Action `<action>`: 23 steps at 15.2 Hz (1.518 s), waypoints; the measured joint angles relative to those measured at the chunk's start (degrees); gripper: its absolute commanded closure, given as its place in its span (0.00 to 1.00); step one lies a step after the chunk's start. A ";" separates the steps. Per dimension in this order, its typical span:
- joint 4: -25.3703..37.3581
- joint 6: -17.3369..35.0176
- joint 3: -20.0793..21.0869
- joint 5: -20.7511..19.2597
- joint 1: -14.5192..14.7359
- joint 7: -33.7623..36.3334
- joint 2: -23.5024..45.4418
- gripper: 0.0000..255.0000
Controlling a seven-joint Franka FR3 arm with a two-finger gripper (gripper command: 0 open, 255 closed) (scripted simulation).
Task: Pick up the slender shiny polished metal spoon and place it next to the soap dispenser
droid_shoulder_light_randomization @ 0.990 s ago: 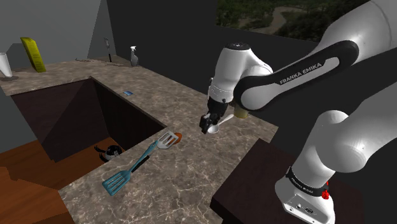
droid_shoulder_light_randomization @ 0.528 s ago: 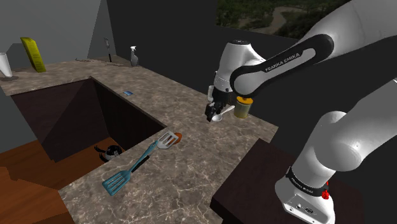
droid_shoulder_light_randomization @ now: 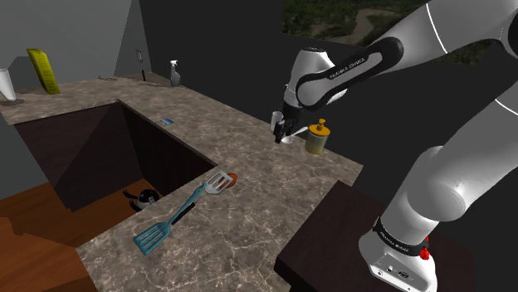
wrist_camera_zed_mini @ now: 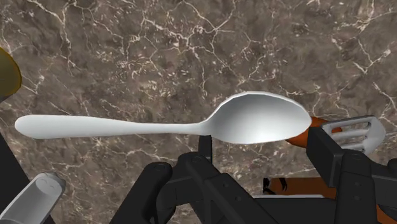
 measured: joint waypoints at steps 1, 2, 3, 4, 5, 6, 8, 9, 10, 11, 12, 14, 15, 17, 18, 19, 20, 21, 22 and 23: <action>0.92 -0.16 -1.13 0.08 -0.59 -1.73 0.71 1.00; 2.23 -0.14 -2.27 0.26 -1.16 -3.56 1.98 1.00; 3.16 -0.02 -3.15 0.46 -1.59 -5.06 3.00 1.00; 5.26 -0.54 -3.88 0.82 -1.89 -6.38 4.59 1.00; 7.21 -0.75 -4.76 1.23 -2.33 -8.00 6.30 1.00; 7.66 -0.36 -5.71 1.61 -2.90 -9.77 7.12 1.00; 11.18 -0.79 -7.16 2.71 -3.74 -12.86 10.24 1.00; 12.81 -1.16 -7.85 3.29 -4.22 -14.48 11.52 1.00; 13.88 -1.41 -8.45 3.78 -4.70 -15.90 12.36 1.00; 16.26 -1.54 -8.85 4.62 -5.00 -17.18 14.62 1.00; 18.29 -2.40 -9.49 5.30 -5.68 -18.90 15.86 1.00; 22.06 -2.92 -10.34 6.89 -6.83 -21.92 19.28 1.00; 24.18 -3.83 -10.64 7.48 -7.36 -23.05 20.59 1.00; 28.47 -5.09 -11.23 8.99 -8.77 -25.82 23.84 1.00; 30.59 -5.74 -11.48 9.74 -9.56 -27.20 25.43 1.00; 33.34 -6.54 -11.57 10.52 -10.23 -28.26 27.50 1.00; 35.62 -7.42 -11.77 11.21 -11.16 -29.62 29.05 1.00; 38.52 -8.59 -11.90 11.87 -12.02 -30.70 30.89 1.00; 40.87 -9.47 -11.99 12.47 -12.87 -31.78 32.47 1.00; 43.46 -10.13 -12.02 13.17 -13.81 -32.86 34.51 1.00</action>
